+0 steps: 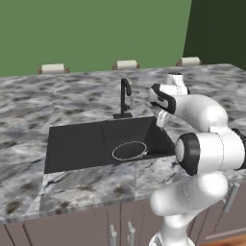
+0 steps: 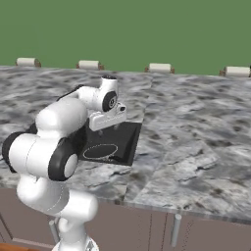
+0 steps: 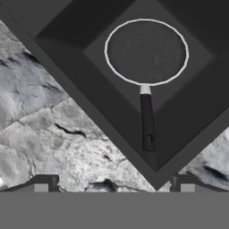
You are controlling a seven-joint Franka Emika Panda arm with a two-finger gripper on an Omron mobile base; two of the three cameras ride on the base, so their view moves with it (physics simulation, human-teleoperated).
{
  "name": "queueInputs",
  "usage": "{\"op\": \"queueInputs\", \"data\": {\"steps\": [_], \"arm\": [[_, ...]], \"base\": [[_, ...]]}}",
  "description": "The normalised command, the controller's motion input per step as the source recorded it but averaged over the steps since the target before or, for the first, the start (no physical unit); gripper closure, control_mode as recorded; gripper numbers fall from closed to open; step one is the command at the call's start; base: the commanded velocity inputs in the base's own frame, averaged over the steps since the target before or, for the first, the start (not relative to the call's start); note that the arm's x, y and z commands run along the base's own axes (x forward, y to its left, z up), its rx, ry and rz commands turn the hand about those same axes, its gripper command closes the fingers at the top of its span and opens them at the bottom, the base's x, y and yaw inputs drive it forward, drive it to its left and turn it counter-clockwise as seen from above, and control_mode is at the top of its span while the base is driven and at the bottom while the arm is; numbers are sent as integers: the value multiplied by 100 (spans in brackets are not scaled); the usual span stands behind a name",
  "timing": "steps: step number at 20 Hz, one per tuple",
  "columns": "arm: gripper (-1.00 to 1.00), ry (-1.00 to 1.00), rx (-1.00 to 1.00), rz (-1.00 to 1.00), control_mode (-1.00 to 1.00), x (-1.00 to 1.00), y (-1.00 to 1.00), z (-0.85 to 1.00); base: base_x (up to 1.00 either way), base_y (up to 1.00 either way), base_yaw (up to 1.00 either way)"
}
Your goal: Move the pot and pan from the stove into the sink.
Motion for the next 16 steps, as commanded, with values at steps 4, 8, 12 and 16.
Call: {"op": "queueInputs", "data": {"steps": [4,8,12,16], "arm": [[-100,-31,-8,6,-100,-74,3,39],[-100,-33,-9,7,-100,-70,4,14],[-100,-25,-8,11,-100,-72,5,0],[-100,-15,-7,11,-100,-82,10,0]], "base": [[0,0,0],[0,0,0],[0,0,0],[0,0,0]]}}
